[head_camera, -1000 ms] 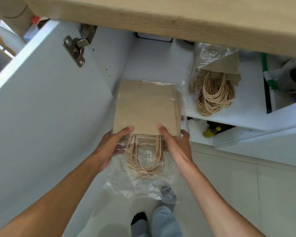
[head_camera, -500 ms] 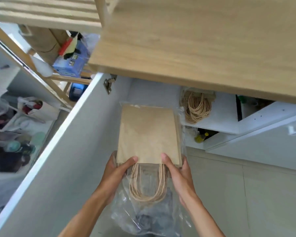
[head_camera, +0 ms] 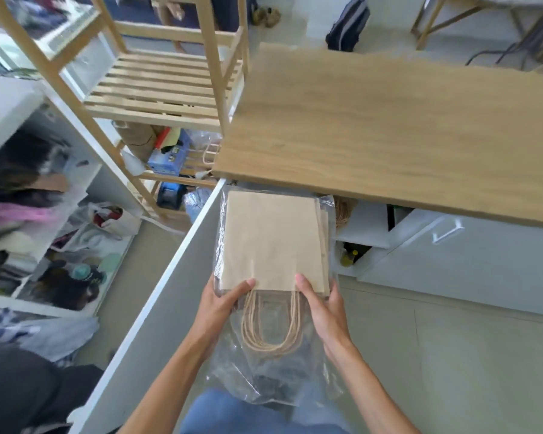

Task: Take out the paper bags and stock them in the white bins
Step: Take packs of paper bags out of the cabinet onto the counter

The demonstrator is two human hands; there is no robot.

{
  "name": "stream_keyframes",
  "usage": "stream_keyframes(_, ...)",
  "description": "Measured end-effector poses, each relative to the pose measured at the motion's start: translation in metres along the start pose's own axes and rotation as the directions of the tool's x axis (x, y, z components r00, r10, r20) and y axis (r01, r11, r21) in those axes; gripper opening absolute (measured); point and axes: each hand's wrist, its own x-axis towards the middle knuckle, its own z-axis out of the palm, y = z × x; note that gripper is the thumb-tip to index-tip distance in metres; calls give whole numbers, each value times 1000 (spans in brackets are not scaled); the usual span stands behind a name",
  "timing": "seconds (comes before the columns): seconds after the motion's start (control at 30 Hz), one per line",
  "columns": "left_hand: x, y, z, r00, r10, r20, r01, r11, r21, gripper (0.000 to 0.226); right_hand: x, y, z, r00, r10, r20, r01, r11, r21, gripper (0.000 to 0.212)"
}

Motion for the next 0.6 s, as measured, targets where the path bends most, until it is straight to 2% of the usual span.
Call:
stream_keyframes(0.13, -8, 24, 6, 999, 40, 33, -41, 999, 18, 69, -14, -25, -8, 998, -45, -39, 46, 999, 24, 59)
stream_keyframes(0.33, 47, 90, 34, 992, 91, 86, -97, 993, 66, 66, 30, -85, -11, 994, -99, -40, 98, 995, -24, 87)
stream_keyframes(0.4, 72, 106, 43, 992, 95, 85, -100, 993, 62, 66, 56, -102, -12, 993, -112, -31, 111, 993, -41, 84)
stream_keyframes(0.53, 132, 134, 58, 996, 44, 81, -50, 996, 67, 67, 118, -137, -9, 993, -117, -6, 116, 991, -73, 90)
stream_keyframes(0.6, 164, 150, 65, 998, -15, 59, 11, 997, 70, 56, 154, -156, -4, 996, -94, -11, 92, 992, -91, 90)
